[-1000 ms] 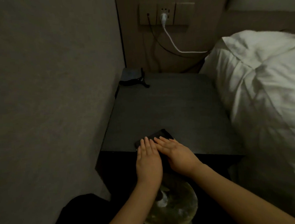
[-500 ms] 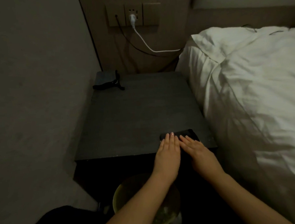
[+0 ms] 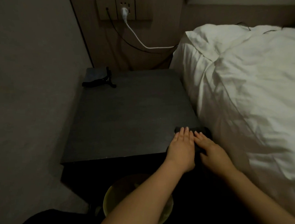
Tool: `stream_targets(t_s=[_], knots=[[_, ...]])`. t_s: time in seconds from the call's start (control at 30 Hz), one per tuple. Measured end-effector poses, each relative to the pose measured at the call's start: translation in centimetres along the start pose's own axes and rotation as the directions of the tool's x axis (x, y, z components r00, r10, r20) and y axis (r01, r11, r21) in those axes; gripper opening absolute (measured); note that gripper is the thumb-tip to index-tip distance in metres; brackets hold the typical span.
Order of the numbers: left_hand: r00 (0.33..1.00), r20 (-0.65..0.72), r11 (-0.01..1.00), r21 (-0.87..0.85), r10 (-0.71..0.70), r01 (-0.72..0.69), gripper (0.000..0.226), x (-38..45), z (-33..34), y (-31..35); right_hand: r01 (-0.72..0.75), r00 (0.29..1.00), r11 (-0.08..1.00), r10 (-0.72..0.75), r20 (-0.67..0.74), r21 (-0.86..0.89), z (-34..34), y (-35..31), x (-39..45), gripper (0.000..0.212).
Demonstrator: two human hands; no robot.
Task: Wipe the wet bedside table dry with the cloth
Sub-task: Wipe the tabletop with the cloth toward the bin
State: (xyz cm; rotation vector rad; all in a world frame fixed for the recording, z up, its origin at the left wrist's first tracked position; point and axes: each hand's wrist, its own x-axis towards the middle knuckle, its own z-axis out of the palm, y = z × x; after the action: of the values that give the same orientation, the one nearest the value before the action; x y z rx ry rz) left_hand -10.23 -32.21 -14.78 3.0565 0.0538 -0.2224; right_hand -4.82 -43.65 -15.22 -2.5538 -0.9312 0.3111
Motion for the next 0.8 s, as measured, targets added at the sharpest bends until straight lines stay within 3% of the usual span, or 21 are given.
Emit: stream_targets(t_s=[0.17,0.27,0.4,0.53,0.63,0.8], knots=[[1.0,-0.006,1.0,0.009,0.008,-0.008,0.07,-3.4,1.0,-1.9,0.073,0.997,0.997,-0.073,-0.013,-0.019,1.4,-2.7,-2.2,0.07],[0.994,-0.021,0.994,-0.012,-0.109,0.109,0.067,-6.2,1.0,-4.8,0.162,0.987,0.986,-0.161,0.03,-0.049,3.2,-6.2,-1.3,0.064],[0.954,0.0,0.954,-0.003,-0.3,0.3,0.066,-10.6,0.9,-9.8,0.323,0.943,0.942,-0.312,0.115,-0.093,6.2,-12.1,0.5,0.071],[0.914,0.007,0.914,-0.01,-0.405,0.405,0.065,-15.1,1.4,-12.0,0.439,0.894,0.89,-0.417,0.164,-0.127,8.3,-16.2,0.1,0.061],[0.927,0.041,0.928,-0.022,-0.372,0.373,0.064,-16.9,2.3,-10.9,0.512,0.858,0.824,-0.475,0.194,-0.245,9.2,-15.4,-1.9,0.067],[0.92,0.264,0.949,-0.046,-0.29,0.313,0.063,-17.1,5.0,-9.5,0.475,0.837,0.854,-0.364,0.409,-0.214,10.7,-13.3,-4.2,0.053]])
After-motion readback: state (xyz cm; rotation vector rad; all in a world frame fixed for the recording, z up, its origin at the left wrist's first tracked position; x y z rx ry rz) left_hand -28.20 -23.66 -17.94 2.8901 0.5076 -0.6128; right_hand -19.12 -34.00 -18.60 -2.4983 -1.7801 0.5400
